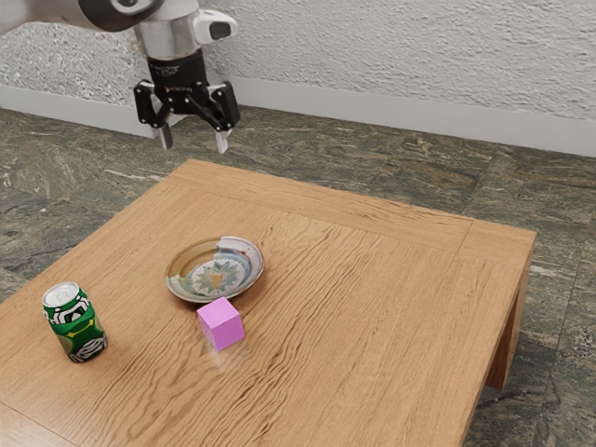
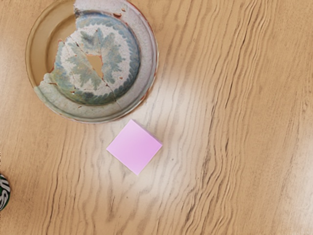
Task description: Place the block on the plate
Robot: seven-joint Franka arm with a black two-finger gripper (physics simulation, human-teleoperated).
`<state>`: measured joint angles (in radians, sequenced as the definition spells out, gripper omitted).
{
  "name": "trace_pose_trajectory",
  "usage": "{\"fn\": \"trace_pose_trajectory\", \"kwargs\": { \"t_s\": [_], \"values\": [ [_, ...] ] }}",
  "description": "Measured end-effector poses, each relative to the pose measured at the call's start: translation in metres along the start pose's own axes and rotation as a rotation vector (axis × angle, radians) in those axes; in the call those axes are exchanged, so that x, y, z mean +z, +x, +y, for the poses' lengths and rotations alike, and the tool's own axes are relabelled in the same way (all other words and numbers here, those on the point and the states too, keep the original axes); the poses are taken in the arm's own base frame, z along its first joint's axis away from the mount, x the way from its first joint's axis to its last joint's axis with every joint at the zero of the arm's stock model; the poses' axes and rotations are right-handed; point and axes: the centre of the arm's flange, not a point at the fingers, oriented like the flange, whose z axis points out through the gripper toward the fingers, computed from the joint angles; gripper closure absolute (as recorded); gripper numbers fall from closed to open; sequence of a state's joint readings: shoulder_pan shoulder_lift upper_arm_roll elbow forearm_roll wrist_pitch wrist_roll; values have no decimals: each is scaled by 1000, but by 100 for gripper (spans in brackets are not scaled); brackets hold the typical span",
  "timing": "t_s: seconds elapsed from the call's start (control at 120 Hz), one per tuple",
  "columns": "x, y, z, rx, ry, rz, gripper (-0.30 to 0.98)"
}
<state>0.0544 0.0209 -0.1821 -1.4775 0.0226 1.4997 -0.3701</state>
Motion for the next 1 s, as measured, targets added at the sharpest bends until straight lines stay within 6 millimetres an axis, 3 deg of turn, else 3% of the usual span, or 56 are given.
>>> {"fn": "trace_pose_trajectory", "kwargs": {
  "t_s": [0.3,0.533,0.6,0.667,0.775,1.0],
  "values": [
    [9,6,-22,-25,5,-25,0],
    [-6,-5,-38,-370,-57,-81,0],
    [-2,-6,-42,-454,-51,-110,0],
    [16,-5,-43,-527,-33,-148,0],
    [72,-3,-44,-640,13,-216,0],
    [153,0,-42,-810,61,-225,0]
  ]
}}
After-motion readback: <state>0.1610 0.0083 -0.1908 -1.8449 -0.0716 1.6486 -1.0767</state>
